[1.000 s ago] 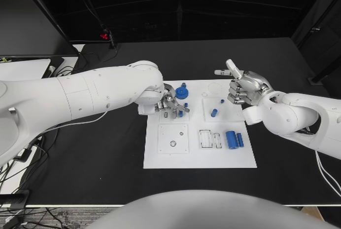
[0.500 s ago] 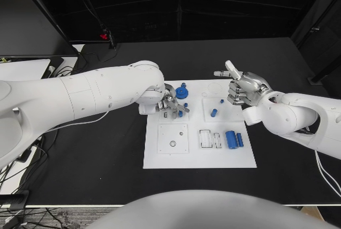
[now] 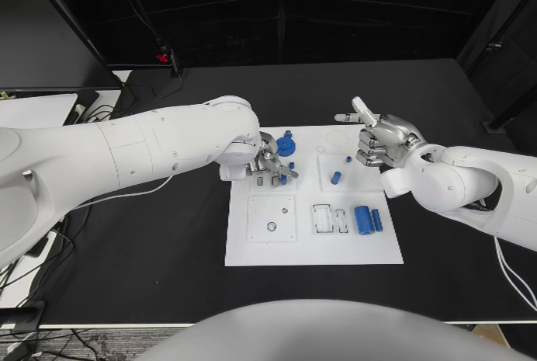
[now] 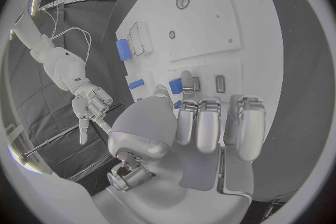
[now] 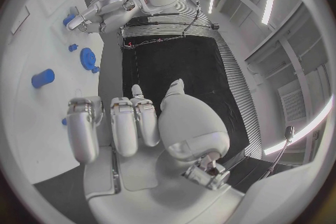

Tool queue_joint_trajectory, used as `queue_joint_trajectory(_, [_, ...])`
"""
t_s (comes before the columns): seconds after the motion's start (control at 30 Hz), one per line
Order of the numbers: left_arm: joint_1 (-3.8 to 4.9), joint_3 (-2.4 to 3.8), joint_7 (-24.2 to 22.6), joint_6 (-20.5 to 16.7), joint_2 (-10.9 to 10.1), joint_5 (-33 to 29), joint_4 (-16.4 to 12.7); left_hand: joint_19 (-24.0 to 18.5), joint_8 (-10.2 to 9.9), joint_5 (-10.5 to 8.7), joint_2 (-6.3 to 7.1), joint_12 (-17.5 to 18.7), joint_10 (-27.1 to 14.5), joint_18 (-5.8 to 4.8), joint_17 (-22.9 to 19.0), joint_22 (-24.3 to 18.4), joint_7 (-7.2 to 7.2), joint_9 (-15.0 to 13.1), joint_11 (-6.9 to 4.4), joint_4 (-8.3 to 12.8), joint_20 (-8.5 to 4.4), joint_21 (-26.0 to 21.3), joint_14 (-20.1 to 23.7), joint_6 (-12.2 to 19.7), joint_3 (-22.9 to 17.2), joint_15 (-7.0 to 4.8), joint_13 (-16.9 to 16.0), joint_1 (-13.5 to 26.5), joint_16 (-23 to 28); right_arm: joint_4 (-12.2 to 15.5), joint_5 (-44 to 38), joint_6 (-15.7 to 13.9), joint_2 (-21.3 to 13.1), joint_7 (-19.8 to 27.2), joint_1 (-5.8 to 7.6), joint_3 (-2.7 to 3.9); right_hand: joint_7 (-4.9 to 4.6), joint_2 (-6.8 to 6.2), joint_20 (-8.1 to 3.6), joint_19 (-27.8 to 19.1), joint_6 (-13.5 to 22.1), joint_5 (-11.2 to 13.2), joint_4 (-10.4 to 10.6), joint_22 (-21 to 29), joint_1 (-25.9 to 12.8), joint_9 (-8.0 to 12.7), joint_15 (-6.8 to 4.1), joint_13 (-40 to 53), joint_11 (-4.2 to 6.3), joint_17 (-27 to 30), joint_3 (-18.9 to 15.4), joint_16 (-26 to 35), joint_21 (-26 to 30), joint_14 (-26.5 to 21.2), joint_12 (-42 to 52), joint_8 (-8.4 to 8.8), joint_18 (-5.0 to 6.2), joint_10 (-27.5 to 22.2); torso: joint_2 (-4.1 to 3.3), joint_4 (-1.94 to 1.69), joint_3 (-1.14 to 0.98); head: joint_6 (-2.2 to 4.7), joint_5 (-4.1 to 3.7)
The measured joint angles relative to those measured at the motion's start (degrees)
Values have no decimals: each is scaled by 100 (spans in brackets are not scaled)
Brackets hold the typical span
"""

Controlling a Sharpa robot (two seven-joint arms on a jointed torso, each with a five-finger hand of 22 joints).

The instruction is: Assemble the parts on the task board

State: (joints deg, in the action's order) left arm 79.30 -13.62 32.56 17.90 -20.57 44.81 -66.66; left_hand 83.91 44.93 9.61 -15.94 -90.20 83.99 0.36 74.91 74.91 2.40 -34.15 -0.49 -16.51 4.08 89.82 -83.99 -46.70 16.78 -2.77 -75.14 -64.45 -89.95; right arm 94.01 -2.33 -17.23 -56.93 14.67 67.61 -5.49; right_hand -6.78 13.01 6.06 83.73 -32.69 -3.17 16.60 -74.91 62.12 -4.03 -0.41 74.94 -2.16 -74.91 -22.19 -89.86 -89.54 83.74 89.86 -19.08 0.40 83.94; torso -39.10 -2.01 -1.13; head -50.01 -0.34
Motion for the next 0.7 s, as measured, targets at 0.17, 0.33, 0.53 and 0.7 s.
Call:
queue_joint_trajectory(0.17, [0,0,8,0,21,0,36,0,-40,7,10,-8,0,0,0,0,0,-40,0,0,0,0,1,0,0,1,0,-82,0,-11,0,-4,4,-14,-1,-1,0,0,0,0,0,0,0,0,0,0,0,0,0,0,0,0,24,0,0,0,0,0,0,-1,0,0,-20])
queue_joint_trajectory(0.33, [-1,1,8,-4,28,0,55,0,-155,284,105,-11,0,0,0,0,-11,-132,0,-11,0,0,2,-52,-181,3,-1,-222,0,-18,0,-9,4,-25,-3,-1,0,0,0,0,0,0,0,0,0,0,0,0,0,0,0,0,24,0,0,0,0,0,0,-3,1,0,-34])
queue_joint_trajectory(0.53, [-1,1,6,-23,37,1,73,9,-289,527,301,-11,-19,0,0,0,-42,-240,-24,7,-33,0,2,-123,-449,-44,10,-465,0,-18,0,-14,1,-33,-5,-2,0,0,0,0,0,0,0,0,0,0,0,0,0,0,0,0,24,0,0,0,0,0,0,-5,0,0,-41])
queue_joint_trajectory(0.7, [-2,1,-2,-41,49,1,86,1,-389,714,500,-5,-19,0,0,0,-63,-326,-24,60,-41,0,1,-144,-584,-45,28,-732,0,-22,0,-18,2,-39,-7,-2,0,-1,0,0,0,0,0,0,0,0,0,0,0,0,0,0,24,0,0,0,1,0,1,-5,0,0,-50])
